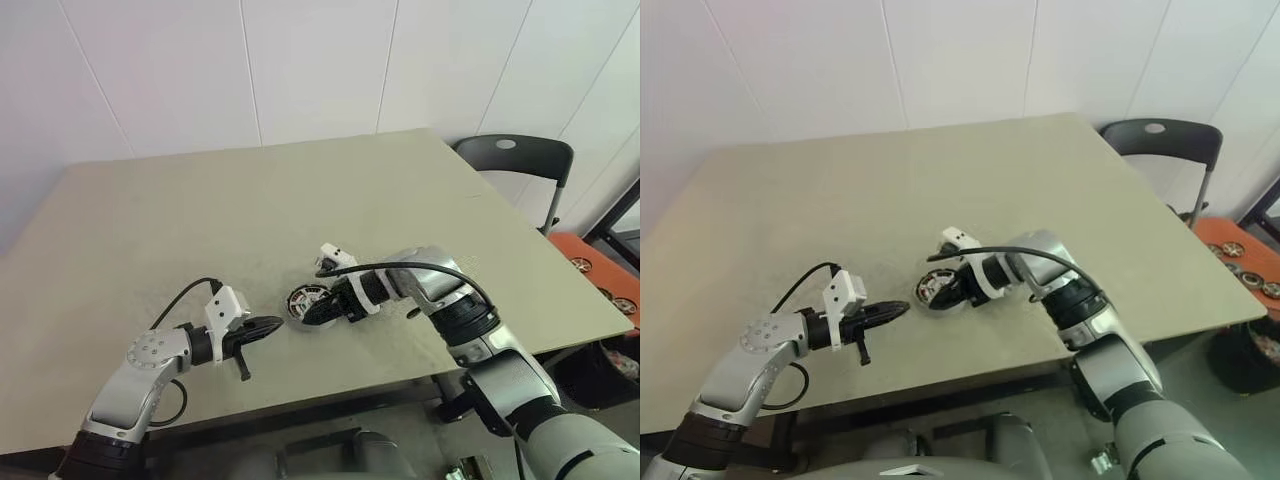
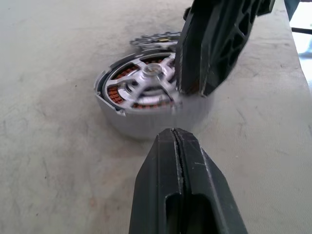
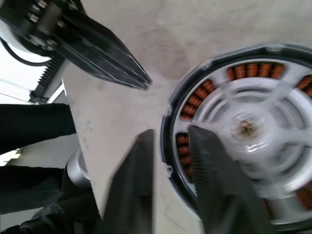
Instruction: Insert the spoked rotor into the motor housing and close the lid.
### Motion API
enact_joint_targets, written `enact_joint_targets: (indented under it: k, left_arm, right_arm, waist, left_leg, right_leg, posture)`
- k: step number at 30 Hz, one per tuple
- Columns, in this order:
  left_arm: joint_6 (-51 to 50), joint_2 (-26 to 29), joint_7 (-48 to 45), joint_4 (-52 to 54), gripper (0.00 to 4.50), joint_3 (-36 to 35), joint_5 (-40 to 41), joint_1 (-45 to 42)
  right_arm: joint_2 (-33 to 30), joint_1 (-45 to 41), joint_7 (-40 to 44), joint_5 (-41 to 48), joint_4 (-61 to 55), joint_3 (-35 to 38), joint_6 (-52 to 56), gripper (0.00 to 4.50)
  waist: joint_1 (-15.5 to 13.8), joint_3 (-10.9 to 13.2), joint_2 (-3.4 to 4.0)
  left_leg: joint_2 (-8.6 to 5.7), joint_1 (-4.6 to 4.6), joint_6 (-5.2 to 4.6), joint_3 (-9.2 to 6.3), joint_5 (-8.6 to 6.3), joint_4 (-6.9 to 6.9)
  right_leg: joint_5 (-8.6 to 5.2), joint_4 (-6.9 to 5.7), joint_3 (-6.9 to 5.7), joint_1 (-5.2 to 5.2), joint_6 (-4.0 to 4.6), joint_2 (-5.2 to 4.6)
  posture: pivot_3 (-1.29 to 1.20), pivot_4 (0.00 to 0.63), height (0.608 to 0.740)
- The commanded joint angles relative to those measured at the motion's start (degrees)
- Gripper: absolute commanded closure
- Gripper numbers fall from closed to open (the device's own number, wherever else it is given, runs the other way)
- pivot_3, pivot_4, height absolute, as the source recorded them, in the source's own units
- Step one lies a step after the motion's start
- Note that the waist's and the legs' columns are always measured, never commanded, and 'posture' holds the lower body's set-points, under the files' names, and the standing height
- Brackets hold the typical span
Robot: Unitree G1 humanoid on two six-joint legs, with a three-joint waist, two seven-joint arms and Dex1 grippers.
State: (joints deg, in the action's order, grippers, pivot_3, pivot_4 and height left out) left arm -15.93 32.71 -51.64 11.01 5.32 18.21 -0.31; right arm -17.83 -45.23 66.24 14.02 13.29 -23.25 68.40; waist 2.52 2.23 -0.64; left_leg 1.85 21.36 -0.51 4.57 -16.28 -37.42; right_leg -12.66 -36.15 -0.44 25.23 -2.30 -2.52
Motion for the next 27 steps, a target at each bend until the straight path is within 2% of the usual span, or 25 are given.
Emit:
enact_joint_targets:
  k: [1,2,4,9,13,16,19,23,27]
  left_arm:
    - [0.7,0.6,0.2,1.2,4.5,-1.2,0.1,-0.5]
    - [0.6,0.6,0.3,1.2,4.5,-1.2,0.1,-0.4]
    - [0.6,0.5,0.3,1.3,4.5,-1.2,0.0,-0.4]
    - [0.6,-0.1,0.0,0.8,4.5,-0.6,0.3,-1.1]
    - [0.8,-0.7,-0.1,0.3,4.5,-0.1,0.0,-1.5]
    - [1.1,-1.2,-0.5,-0.2,4.5,0.5,-0.1,-1.5]
    - [1.4,-1.5,-0.8,-0.5,4.5,1.1,-0.3,-1.4]
    - [1.6,-1.4,-1.4,-0.8,4.5,1.6,-0.5,-1.4]
    - [1.7,-1.0,-2.0,-1.0,4.5,1.8,-0.4,-1.7]
  right_arm:
    - [-1.8,-0.4,0.7,1.3,-0.5,-1.1,-2.1,2.16]
    - [-2.5,-0.7,1.6,2.0,-0.6,-1.0,-2.3,1.87]
    - [-3.2,-1.4,2.5,3.6,-0.2,0.0,-2.1,1.87]
    - [-3.7,-3.6,4.7,14.8,0.1,10.6,9.2,1.87]
    - [-4.0,-1.0,1.8,21.5,-3.2,18.4,20.0,1.87]
    - [-4.9,3.6,-3.9,27.2,-3.5,22.6,23.9,1.87]
    - [-5.9,7.5,-11.3,31.5,-3.9,25.7,24.1,1.29]
    - [-9.1,12.2,-18.9,38.0,-5.7,25.8,24.1,0.07]
    - [-9.2,15.8,-27.7,40.3,-4.9,26.8,24.1,0.03]
  waist:
    - [0.0,0.0,0.0]
    - [0.0,0.0,0.0]
    - [0.0,0.0,0.0]
    - [0.0,0.0,-0.01]
    - [-0.1,0.0,-0.01]
    - [-0.2,0.0,-0.06]
    - [-0.1,0.0,-0.04]
    - [0.0,0.0,-0.02]
    - [0.0,0.0,-0.03]
  left_leg:
    - [0.0,0.0,0.0,0.0,0.0,0.0]
    - [0.0,0.0,0.0,0.01,0.0,-0.01]
    - [0.0,0.01,0.0,0.01,0.0,-0.05]
    - [0.0,0.04,0.0,0.01,0.0,-0.08]
    - [0.0,0.04,0.0,-0.01,0.0,-0.05]
    - [0.01,0.04,0.0,-0.04,0.0,-0.02]
    - [0.0,0.05,0.0,-0.02,0.0,-0.03]
    - [-0.01,0.03,0.0,0.02,0.0,-0.06]
    - [-0.02,0.03,-0.01,-0.01,0.0,-0.03]
  right_leg:
    - [0.0,0.03,0.0,-0.02,-0.01,-0.01]
    - [0.02,0.04,0.0,-0.03,-0.03,-0.03]
    - [0.01,0.04,0.01,-0.04,-0.03,-0.06]
    - [0.04,0.03,0.01,-0.04,-0.06,-0.07]
    - [0.05,0.05,0.0,-0.04,-0.08,-0.07]
    - [0.04,0.06,-0.01,-0.06,-0.09,-0.07]
    - [0.01,0.08,0.0,-0.06,-0.02,-0.1]
    - [-0.01,0.07,0.05,-0.06,-0.01,-0.1]
    - [-0.09,0.09,0.05,-0.06,-0.11,-0.05]
  posture:
    - [0.0,0.0,0.74]
    - [0.0,0.0,0.74]
    - [0.0,0.0,0.74]
    - [0.0,0.0,0.74]
    - [0.0,0.0,0.74]
    - [0.0,0.0,0.74]
    - [0.0,0.0,0.74]
    - [0.0,0.0,0.74]
    - [0.0,0.0,0.74]
